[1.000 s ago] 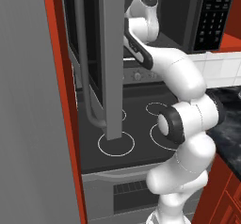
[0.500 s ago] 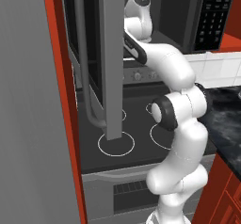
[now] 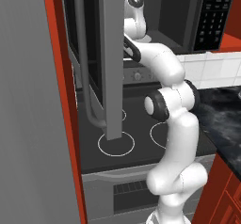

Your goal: Pick the fish from the microwave and place it on plate located on the counter.

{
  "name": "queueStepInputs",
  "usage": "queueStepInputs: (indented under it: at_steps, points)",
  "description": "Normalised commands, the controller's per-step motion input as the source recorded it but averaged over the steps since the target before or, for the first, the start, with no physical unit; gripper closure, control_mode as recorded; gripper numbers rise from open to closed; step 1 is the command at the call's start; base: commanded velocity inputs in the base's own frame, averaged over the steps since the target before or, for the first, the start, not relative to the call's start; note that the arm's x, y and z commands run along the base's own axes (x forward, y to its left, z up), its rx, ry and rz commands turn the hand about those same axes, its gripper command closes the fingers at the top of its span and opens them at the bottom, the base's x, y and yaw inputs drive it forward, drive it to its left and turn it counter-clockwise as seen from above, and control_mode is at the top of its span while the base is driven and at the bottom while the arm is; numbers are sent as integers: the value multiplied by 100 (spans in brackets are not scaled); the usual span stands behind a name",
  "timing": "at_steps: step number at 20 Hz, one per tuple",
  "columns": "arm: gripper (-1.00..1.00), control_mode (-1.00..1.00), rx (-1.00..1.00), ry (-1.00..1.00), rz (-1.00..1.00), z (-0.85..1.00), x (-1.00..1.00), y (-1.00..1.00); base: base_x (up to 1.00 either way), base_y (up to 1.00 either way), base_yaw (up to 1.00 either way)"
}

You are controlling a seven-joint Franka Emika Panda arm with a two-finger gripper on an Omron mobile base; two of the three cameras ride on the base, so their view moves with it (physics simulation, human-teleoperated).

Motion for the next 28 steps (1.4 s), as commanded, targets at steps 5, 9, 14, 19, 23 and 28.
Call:
queueStepInputs:
  at_steps: [5, 9, 14, 19, 23, 28]
  points:
    - [100, -100, 0, 9, 0, -22, 9, 1, 0, 0, 0]
    - [100, -100, 0, 1, 0, -23, 0, 0, 0, 0, 0]
    - [100, -100, 0, -12, 0, -41, -1, 0, 0, 0, 0]
    - [100, -100, 4, -18, 0, 12, -51, -3, 0, 0, 0]
    - [100, -100, 5, -21, 0, 40, -65, -2, 0, 0, 0]
    - [100, -100, 2, -29, 0, -12, -87, -17, 0, 0, 0]
